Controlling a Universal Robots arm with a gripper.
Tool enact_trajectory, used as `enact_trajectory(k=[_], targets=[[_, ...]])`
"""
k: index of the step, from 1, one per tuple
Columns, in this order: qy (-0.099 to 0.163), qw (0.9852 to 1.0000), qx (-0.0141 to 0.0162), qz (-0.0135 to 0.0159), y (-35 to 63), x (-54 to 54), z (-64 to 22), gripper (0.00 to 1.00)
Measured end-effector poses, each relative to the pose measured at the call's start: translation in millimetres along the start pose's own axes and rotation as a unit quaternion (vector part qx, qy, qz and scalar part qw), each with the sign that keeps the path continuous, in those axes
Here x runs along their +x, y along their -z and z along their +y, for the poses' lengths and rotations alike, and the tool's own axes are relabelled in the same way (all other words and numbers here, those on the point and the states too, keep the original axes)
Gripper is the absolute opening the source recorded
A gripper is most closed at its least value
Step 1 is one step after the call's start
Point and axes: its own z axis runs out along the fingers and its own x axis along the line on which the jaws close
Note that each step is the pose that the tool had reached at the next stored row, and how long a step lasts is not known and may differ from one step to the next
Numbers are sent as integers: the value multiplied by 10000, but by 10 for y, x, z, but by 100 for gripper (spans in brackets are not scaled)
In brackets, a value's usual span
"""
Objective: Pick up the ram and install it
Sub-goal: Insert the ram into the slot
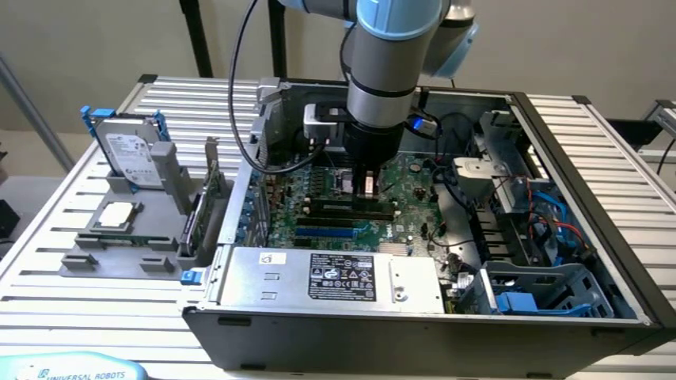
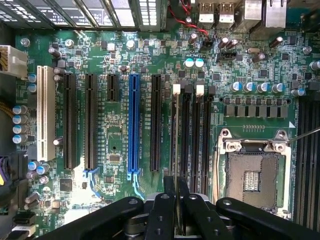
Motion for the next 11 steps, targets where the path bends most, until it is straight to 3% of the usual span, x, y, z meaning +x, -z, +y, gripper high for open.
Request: enact_trajectory(k=[11], targets=[[0, 10000, 0, 3, -5, -8, 0, 13]])
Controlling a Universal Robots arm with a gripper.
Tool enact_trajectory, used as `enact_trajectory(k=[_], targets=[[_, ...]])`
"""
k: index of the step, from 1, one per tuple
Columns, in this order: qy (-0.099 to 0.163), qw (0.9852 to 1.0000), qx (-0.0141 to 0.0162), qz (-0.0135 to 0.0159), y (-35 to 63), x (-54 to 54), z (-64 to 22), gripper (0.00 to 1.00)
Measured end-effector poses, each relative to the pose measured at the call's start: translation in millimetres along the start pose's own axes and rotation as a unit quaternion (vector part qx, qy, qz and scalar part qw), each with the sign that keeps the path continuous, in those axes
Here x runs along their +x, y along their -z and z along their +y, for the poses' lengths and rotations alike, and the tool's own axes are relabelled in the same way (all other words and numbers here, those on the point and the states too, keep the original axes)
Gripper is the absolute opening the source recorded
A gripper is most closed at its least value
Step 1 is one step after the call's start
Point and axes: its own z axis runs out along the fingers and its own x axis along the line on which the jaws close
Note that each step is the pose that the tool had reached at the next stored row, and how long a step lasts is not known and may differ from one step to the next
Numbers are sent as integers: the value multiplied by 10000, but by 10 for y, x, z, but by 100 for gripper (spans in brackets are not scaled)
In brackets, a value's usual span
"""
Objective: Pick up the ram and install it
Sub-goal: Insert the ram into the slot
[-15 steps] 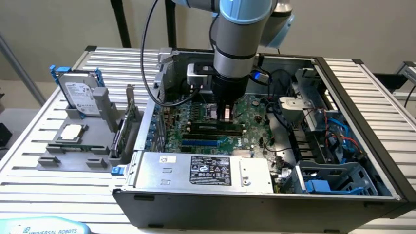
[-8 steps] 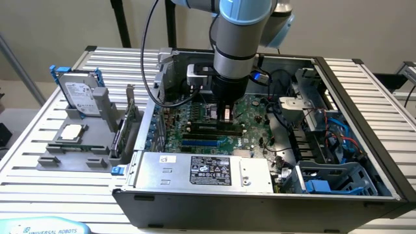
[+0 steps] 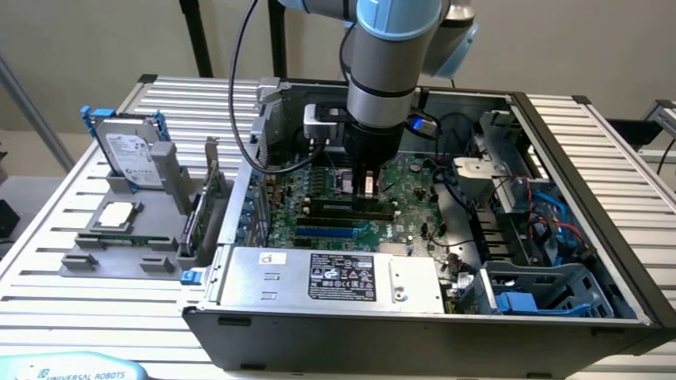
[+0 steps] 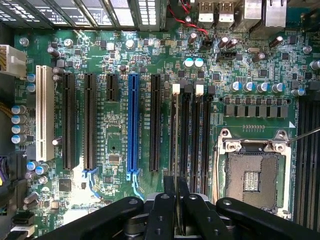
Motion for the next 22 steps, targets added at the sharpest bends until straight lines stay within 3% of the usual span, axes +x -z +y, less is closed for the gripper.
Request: enact_trajectory(k=[22], targets=[[-2, 10000, 10, 45, -27, -2, -12, 13]])
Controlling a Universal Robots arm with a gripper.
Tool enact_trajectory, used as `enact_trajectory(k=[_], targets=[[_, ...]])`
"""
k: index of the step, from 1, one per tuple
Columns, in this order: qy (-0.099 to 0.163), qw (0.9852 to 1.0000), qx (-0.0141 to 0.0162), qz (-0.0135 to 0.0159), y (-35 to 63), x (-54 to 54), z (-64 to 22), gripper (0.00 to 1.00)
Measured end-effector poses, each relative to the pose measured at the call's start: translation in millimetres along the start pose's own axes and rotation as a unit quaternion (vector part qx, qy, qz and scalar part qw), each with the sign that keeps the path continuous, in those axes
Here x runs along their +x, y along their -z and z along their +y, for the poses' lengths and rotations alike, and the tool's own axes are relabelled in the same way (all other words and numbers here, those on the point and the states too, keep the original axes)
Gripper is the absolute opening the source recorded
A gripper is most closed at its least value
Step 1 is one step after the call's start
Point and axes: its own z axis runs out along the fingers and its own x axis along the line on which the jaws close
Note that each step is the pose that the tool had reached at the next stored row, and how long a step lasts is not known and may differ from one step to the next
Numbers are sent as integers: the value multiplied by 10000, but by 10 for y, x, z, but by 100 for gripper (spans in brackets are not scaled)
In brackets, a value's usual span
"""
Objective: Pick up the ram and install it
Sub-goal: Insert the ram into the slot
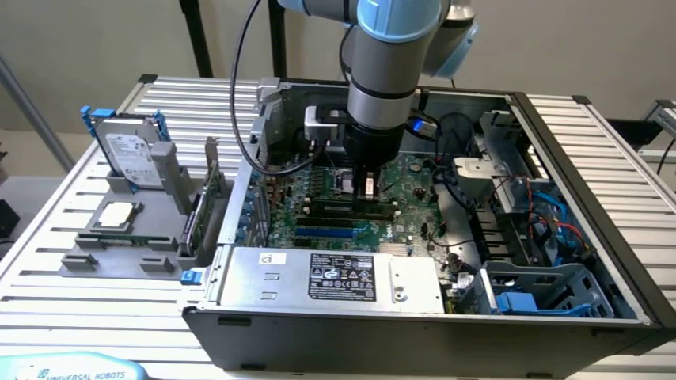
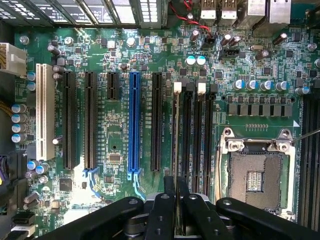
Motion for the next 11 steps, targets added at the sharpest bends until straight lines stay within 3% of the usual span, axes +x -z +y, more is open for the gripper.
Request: enact_trajectory(k=[4, 5, 7, 11], targets=[[0, 10000, 1, -1, -1, 0, 0, 15], [0, 10000, 0, -1, -1, 0, 0, 21], [1, 10000, 0, -1, 6, 0, 0, 21], [0, 10000, 1, -4, 78, 0, 2, 21]])
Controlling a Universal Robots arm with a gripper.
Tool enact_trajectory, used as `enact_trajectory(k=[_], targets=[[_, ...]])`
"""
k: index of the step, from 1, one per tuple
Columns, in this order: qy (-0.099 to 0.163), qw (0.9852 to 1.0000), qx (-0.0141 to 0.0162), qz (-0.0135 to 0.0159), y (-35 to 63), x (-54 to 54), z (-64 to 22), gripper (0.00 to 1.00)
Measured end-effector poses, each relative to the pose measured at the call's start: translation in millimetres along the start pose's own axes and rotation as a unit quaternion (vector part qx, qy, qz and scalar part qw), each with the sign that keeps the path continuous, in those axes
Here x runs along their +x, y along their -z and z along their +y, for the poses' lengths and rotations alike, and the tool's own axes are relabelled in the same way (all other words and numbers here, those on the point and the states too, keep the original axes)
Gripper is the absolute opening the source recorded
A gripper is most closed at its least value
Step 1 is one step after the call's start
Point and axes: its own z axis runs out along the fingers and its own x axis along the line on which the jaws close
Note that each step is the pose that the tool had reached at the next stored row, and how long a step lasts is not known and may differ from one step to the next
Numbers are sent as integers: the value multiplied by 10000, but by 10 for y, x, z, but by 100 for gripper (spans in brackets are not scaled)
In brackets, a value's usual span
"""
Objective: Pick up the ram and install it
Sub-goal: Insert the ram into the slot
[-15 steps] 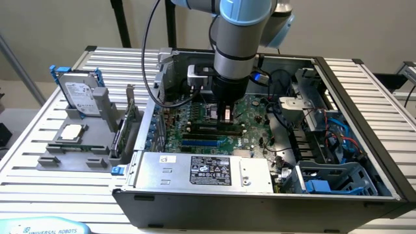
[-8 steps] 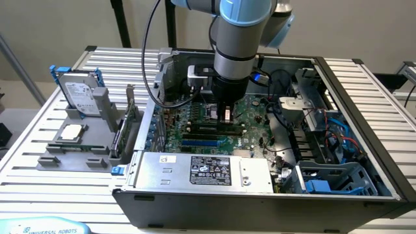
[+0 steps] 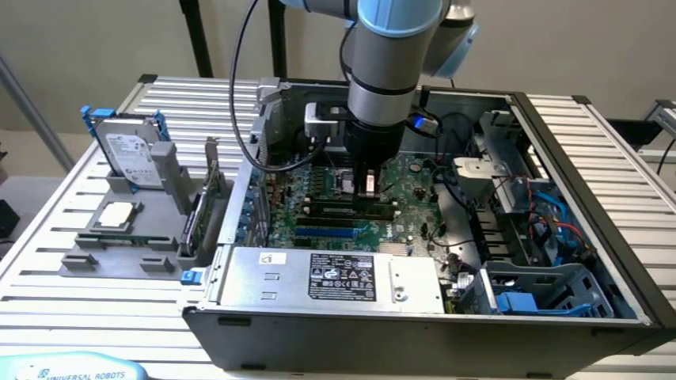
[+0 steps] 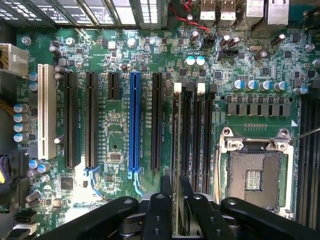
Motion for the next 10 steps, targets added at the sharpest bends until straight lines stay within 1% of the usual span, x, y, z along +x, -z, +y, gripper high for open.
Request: enact_trajectory(k=[4, 8, 9, 10], targets=[[1, 10000, 0, -5, 131, 0, 7, 21], [0, 10000, 0, -10, 159, 0, 40, 21], [0, 10000, 0, -11, 161, 0, 59, 19], [1, 10000, -1, -11, 162, 0, 77, 13]])
